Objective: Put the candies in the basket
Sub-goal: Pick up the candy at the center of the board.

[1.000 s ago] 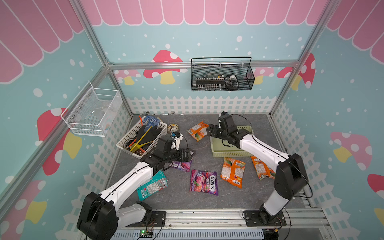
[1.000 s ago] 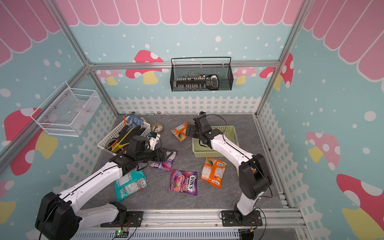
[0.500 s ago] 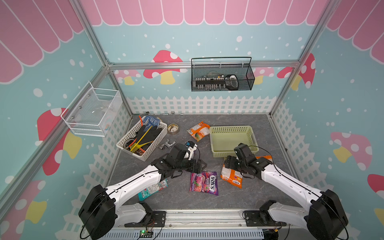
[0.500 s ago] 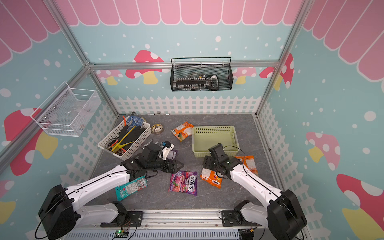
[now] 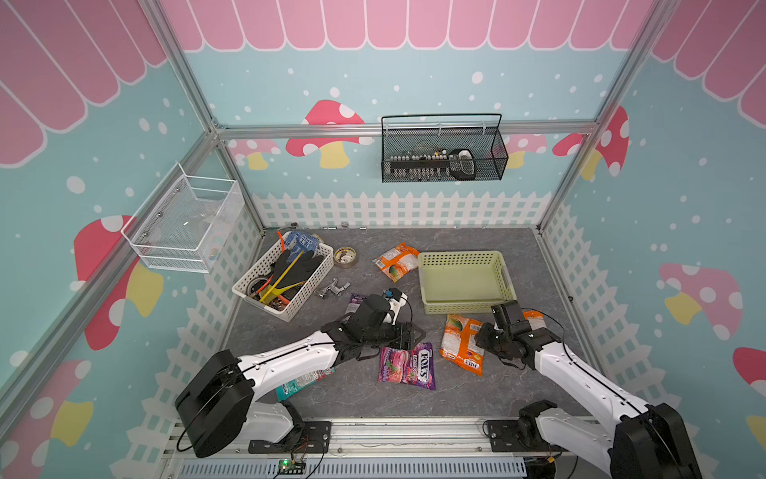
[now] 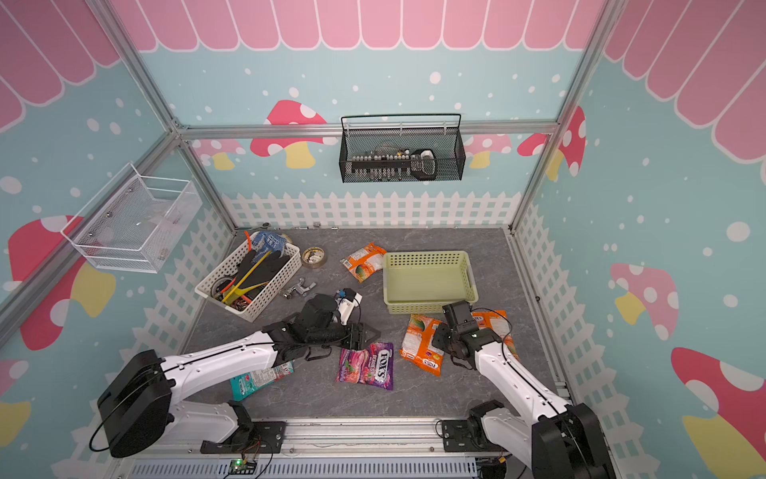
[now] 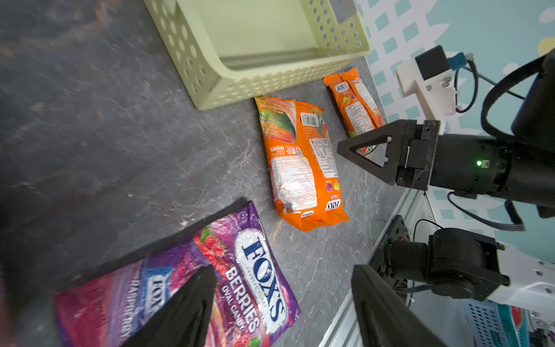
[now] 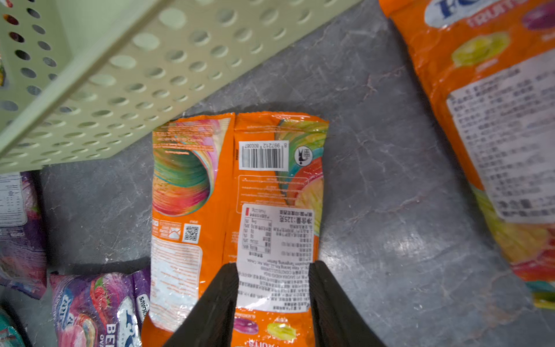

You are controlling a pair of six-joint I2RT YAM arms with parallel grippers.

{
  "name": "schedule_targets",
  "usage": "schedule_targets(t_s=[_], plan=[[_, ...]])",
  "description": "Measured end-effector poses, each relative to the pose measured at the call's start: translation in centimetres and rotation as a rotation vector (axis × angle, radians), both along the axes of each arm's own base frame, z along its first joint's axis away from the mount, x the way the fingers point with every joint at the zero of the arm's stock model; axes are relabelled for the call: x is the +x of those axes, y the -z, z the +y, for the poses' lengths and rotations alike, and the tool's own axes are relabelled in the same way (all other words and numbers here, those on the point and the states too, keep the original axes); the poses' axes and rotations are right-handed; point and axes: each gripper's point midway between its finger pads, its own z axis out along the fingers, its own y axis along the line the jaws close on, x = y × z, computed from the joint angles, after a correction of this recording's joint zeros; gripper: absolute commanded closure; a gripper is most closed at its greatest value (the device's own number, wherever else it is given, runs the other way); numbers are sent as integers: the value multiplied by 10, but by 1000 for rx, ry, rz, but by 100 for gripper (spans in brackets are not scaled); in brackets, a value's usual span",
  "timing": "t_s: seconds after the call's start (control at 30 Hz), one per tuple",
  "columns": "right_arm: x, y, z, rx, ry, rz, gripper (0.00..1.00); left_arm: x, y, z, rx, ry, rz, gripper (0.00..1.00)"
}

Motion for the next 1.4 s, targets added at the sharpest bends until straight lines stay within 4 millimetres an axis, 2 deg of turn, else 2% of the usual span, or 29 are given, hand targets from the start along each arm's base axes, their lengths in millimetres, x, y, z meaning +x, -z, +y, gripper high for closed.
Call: schedule_targets(t_s=[0.17, 0.33, 0.6, 0.7, 0.8, 0.97, 1.17, 1.27, 1.33, 1.37, 1.4], plan=[[-8, 14, -3, 40, 9, 23, 55, -15, 26, -31, 15, 56, 36, 41], [-11, 23, -4, 72, 17, 27, 55, -19, 39, -59, 25, 107, 41, 45], [-7, 27, 2, 126, -6, -10, 58, -15, 46, -66, 31, 114, 37, 44], [-7, 27, 5, 144, -16, -28, 65, -15, 48, -66, 35, 116, 37, 44], [-6, 24, 5, 156, -20, -54, 77, -15, 48, -66, 36, 116, 37, 43], [-5, 18, 8, 175, -37, -97, 99, -15, 48, -66, 38, 122, 29, 35], [-6, -3, 7, 172, -57, -158, 100, -14, 43, -64, 35, 113, 16, 26], [-2, -27, 7, 169, -64, -203, 100, -13, 25, -60, 16, 101, -14, 20], [2, -47, 8, 172, -70, -242, 100, -10, 6, -56, -12, 88, -46, 15], [4, -56, 8, 174, -73, -256, 100, -7, -1, -54, -23, 79, -61, 11], [5, -66, 8, 177, -75, -271, 100, -4, -11, -50, -38, 67, -76, 1]])
